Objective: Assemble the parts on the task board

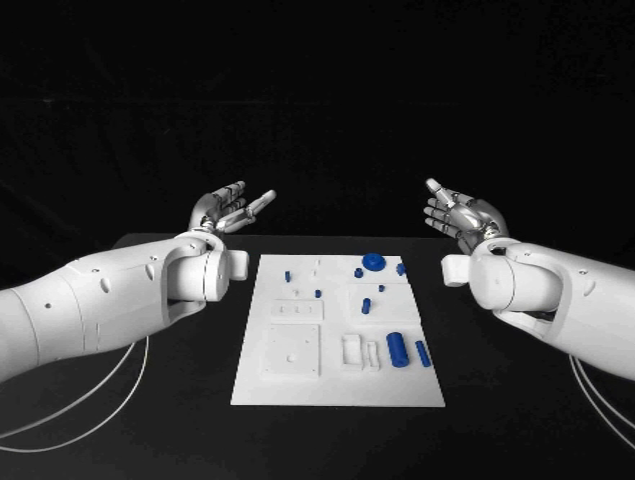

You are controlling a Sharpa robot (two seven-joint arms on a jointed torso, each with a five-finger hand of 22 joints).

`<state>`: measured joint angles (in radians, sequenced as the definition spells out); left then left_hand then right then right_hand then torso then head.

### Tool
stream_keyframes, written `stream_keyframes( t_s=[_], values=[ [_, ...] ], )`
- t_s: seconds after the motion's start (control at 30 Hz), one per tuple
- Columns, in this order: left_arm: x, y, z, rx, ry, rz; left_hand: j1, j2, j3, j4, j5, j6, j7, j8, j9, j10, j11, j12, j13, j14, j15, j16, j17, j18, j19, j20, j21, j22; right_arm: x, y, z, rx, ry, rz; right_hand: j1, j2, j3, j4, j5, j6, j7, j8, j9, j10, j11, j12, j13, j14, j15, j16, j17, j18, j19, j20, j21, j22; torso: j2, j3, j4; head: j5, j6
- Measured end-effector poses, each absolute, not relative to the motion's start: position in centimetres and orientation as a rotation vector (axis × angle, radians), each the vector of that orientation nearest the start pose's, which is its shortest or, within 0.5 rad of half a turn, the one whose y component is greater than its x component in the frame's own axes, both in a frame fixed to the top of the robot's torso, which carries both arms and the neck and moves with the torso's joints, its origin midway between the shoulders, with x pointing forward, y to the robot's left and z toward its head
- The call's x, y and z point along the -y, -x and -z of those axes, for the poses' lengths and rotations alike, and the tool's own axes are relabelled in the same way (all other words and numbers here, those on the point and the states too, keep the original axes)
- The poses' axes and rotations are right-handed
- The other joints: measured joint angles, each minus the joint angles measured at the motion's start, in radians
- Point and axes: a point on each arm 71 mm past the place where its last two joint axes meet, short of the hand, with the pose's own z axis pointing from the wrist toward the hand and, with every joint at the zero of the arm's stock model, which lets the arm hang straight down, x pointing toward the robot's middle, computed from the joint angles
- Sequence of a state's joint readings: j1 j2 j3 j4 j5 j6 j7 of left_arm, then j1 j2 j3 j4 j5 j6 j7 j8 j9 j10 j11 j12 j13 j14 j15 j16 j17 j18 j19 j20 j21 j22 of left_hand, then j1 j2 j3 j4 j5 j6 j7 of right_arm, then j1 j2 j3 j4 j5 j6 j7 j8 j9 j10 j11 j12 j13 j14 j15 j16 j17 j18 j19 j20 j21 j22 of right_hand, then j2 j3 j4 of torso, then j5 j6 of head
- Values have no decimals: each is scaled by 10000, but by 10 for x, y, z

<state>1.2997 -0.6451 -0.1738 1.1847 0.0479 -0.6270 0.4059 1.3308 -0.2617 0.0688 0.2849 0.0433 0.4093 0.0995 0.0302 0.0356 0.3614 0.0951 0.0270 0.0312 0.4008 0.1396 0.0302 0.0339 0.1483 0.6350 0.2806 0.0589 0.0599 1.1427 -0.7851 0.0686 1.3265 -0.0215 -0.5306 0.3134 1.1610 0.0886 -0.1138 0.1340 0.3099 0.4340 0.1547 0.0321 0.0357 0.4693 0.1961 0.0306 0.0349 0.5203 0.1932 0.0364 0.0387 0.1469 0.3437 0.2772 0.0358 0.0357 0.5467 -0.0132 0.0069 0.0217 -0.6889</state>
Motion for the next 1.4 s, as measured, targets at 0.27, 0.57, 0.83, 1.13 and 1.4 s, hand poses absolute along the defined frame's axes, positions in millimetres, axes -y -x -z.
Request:
stream_keyframes(
  t_s=[0.27,0.57,0.83,1.13,1.4],
  values=[
    [-246,-577,169,-12448,11343,10782,403,-94,16,95,40,170,51,38,12,160,46,0,12,151,36,8,19,0,249,64,1,23,275,-544,180,-13446,-12895,-12436,827,7,96,-926,0,686,42,48,43,502,0,40,29,434,112,0,27,-1,244,-53,33,21,1,-2,4,1,-6],
    [-251,-571,171,-12912,11636,11130,951,997,656,-526,235,2233,549,155,111,3007,607,120,159,4023,363,391,195,313,1788,-260,506,224,293,-554,181,-14293,-11004,-11208,1532,-205,770,-2422,19,2648,150,124,134,2846,-50,157,135,2978,25,140,147,-7,2376,-481,455,167,56,-25,112,-47,203],
    [-249,-562,171,-13252,11530,11525,1205,2244,722,-3002,796,5913,516,452,263,7156,461,355,259,7296,-206,940,317,-562,3462,-1713,1679,612,285,-565,175,-14830,-7198,-9431,1437,-409,1981,-3657,255,5229,-13,236,246,5461,-553,198,203,6602,-924,504,421,-167,5949,-1514,1402,406,103,-53,199,-153,342],
    [-241,-545,170,-13817,11164,12167,882,2361,968,-3925,796,5981,486,387,262,7447,339,355,258,8061,-491,948,350,-787,3259,-2096,2935,1374,258,-574,160,-15231,-2595,-7591,1206,-922,2569,-4071,425,6445,-278,270,263,6721,-1033,233,215,9097,-1851,3689,2470,-173,9393,-2622,3238,1210,321,-35,344,-350,588],
    [-230,-531,165,-14206,10936,12859,690,2432,796,-4097,796,5981,486,387,261,7447,340,355,258,8073,-503,1084,350,-787,3080,-2095,3322,1599,230,-577,156,-15646,310,-6102,1055,-1494,3344,-4148,347,6602,-366,270,272,6775,-1075,233,227,9308,-2061,7853,4980,-77,10984,-3129,5326,2710,565,-19,507,-471,819]
  ],
)
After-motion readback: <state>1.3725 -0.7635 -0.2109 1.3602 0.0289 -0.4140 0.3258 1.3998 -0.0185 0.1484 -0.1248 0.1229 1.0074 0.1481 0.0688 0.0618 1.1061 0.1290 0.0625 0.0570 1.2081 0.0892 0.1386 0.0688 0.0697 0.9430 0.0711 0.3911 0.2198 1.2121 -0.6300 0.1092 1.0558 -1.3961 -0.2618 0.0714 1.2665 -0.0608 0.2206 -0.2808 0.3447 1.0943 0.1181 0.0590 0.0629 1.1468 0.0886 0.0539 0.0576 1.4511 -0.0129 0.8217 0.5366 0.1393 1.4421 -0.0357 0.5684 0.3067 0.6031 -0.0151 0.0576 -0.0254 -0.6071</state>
